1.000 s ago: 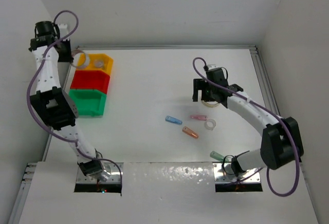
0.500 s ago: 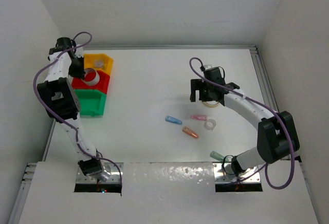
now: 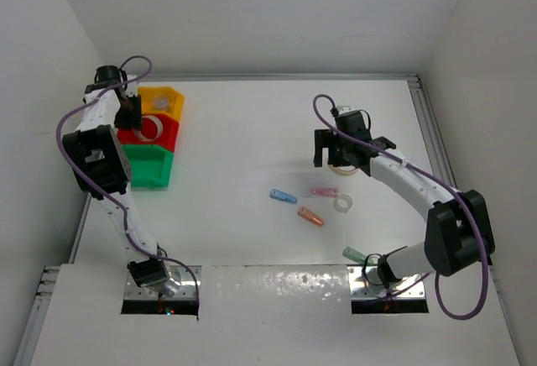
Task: Sort the stationery into containers
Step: Move the storage box to the center of the board, then place the stationery in the storage box.
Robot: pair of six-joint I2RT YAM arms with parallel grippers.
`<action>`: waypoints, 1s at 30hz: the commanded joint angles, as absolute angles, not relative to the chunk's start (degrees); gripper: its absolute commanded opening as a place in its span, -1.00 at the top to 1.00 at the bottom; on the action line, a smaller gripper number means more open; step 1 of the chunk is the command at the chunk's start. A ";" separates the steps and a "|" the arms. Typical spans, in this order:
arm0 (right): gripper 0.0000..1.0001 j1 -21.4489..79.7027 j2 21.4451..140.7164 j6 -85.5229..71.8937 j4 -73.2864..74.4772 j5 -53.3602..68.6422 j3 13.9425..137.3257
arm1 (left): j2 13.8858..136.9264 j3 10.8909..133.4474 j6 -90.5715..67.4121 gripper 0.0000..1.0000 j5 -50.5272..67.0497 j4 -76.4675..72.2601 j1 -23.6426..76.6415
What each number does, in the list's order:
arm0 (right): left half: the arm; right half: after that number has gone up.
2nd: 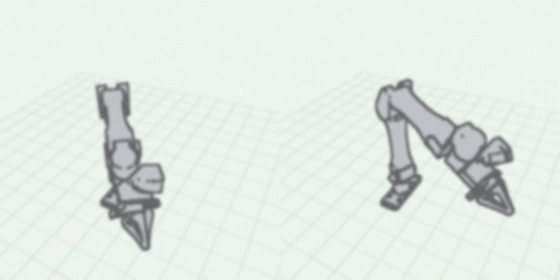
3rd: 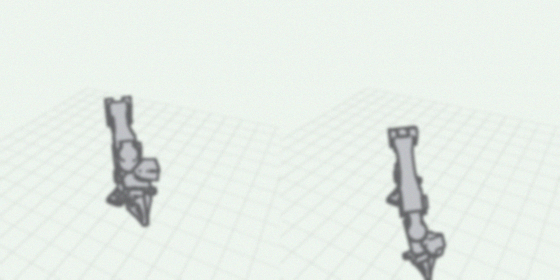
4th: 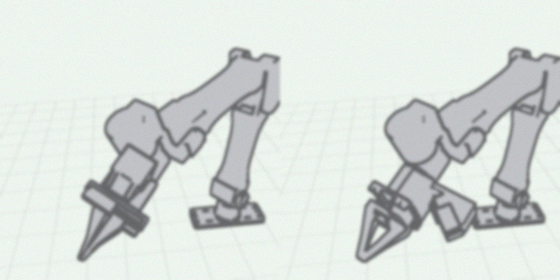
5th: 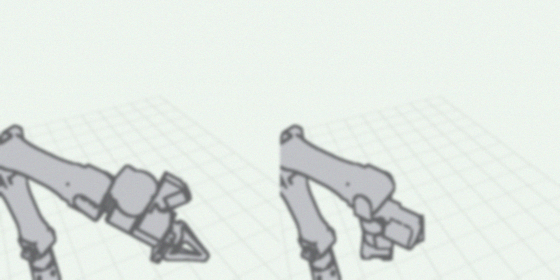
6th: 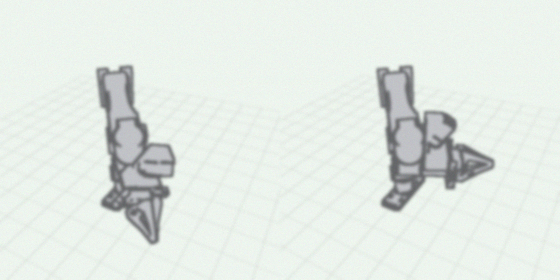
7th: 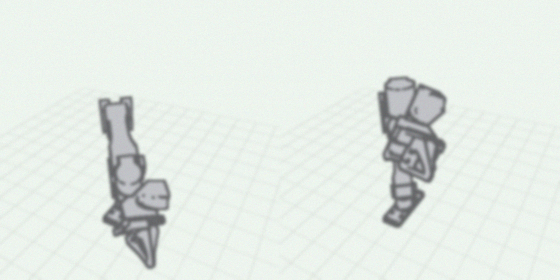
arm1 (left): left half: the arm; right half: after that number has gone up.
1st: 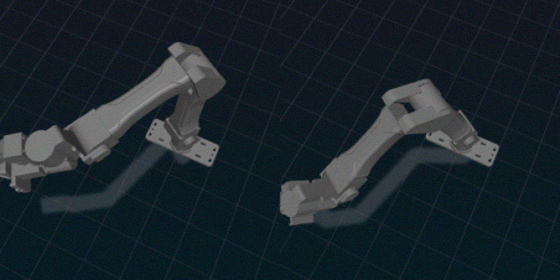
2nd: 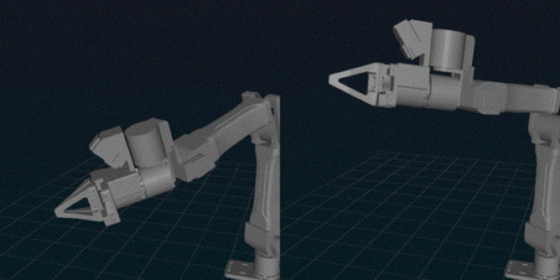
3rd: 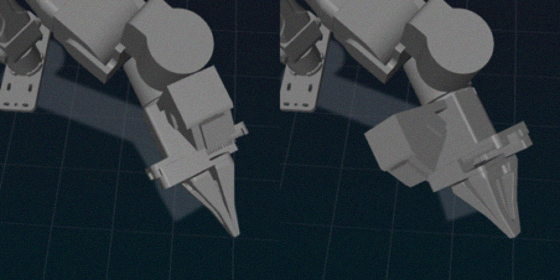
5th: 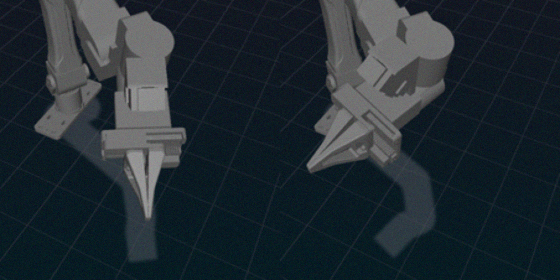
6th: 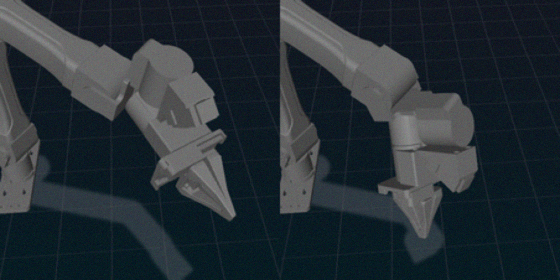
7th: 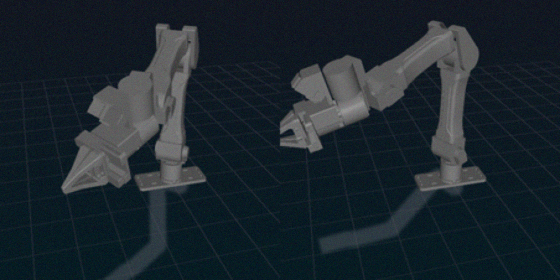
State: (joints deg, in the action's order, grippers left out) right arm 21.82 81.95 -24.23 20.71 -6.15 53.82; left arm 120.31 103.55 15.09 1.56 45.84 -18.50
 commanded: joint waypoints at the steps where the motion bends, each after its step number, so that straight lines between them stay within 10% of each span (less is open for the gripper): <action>1: -0.80 22.24 80.16 -24.17 21.00 -7.64 54.67 | 120.85 102.39 14.59 0.31 1.23 43.77 -18.90; 18: -0.83 22.32 77.08 -22.59 21.80 -8.26 53.70 | 120.06 105.29 12.92 0.23 0.88 44.47 -18.02; 30: -0.84 22.32 75.94 -21.80 23.82 -9.14 53.17 | 114.70 104.67 16.08 -0.22 5.01 46.85 -17.75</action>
State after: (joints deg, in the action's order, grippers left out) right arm 21.91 77.82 -22.41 23.42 -8.25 53.45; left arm 118.98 102.76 14.90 3.62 47.22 -18.28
